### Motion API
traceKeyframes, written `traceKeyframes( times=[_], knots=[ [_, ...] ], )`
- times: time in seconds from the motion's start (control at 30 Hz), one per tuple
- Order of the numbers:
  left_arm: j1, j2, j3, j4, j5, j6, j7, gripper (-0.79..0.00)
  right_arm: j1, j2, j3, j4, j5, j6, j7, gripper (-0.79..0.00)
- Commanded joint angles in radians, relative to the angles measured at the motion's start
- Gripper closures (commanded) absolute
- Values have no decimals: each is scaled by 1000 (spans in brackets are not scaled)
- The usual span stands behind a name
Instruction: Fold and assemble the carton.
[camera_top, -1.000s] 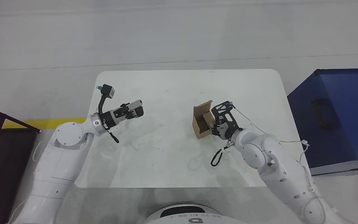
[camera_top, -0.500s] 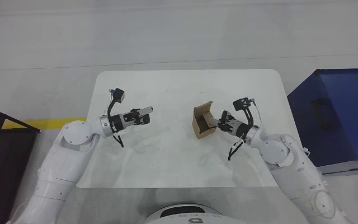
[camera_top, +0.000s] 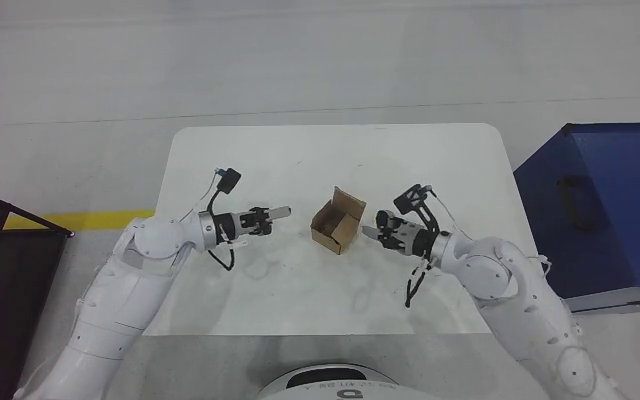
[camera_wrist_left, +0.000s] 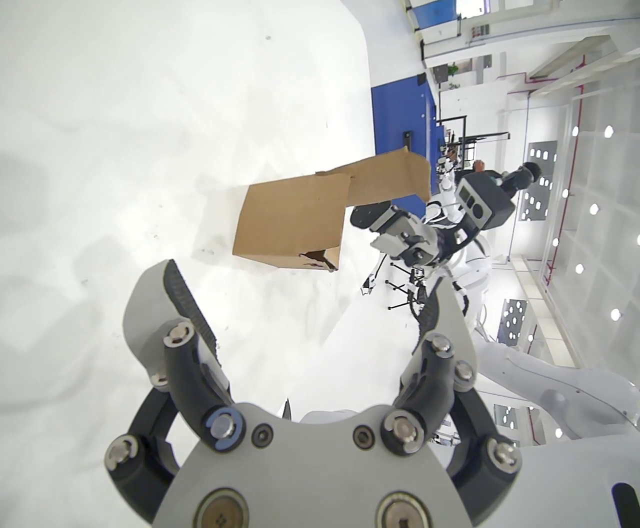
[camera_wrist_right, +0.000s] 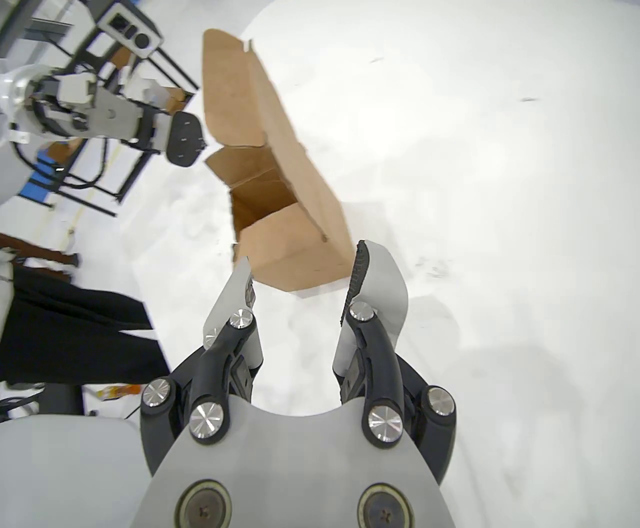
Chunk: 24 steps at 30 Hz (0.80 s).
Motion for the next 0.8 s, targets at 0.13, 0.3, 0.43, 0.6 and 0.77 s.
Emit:
traceKeyframes(
  times=[0.13,0.3,0.43,0.6,0.77],
  knots=[
    [-34,-11,48,19,18,0,33,-785,-102,19,27,-221,-314,-71,-14,-360],
    [-101,-28,117,83,93,82,92,-785,-146,23,31,-280,-394,-87,-38,-317],
    [-161,-44,183,109,147,94,79,-782,-175,25,45,-292,-414,-85,-59,-299],
    [-233,-66,262,132,180,98,49,-745,-207,28,72,-303,-413,-96,-79,-289],
    [-292,-88,311,168,155,117,34,-594,-239,31,98,-314,-421,-105,-98,-289]
  ],
)
